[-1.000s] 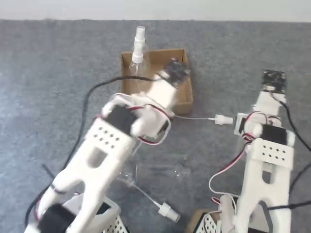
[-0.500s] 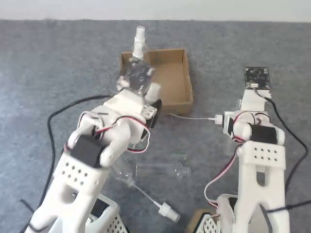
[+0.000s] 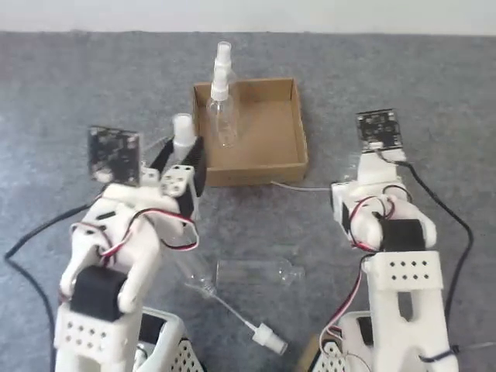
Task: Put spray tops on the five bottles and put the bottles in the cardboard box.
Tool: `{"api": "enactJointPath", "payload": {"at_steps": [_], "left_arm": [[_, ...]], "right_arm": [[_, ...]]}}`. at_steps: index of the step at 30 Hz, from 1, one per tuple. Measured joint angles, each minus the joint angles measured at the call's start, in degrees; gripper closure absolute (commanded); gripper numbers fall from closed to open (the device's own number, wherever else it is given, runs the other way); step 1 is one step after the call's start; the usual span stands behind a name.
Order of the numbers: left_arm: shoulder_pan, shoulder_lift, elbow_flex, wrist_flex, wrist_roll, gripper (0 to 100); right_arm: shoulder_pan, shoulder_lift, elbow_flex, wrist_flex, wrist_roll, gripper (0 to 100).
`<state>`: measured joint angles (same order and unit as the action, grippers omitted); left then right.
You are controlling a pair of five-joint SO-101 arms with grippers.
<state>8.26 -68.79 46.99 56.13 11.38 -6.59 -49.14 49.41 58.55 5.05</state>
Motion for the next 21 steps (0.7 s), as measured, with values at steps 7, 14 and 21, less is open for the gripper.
{"api": "enactJointPath", "payload": {"at_steps": [7, 14, 21], "left_arm": [[-5.1, -4.57, 0.18, 0.0, 3.6, 98], [-10.11, -5.01, 3.08, -4.22, 7.91, 98], [-11.25, -5.01, 3.52, -5.36, 10.02, 98]], "right_arm": [[-7.03, -0.09, -0.53, -4.31, 0.26, 96.8], [-16.26, -0.18, -0.62, -11.87, 0.26, 96.9], [-20.4, -9.23, -0.62, -12.4, 0.26, 96.8]]}}
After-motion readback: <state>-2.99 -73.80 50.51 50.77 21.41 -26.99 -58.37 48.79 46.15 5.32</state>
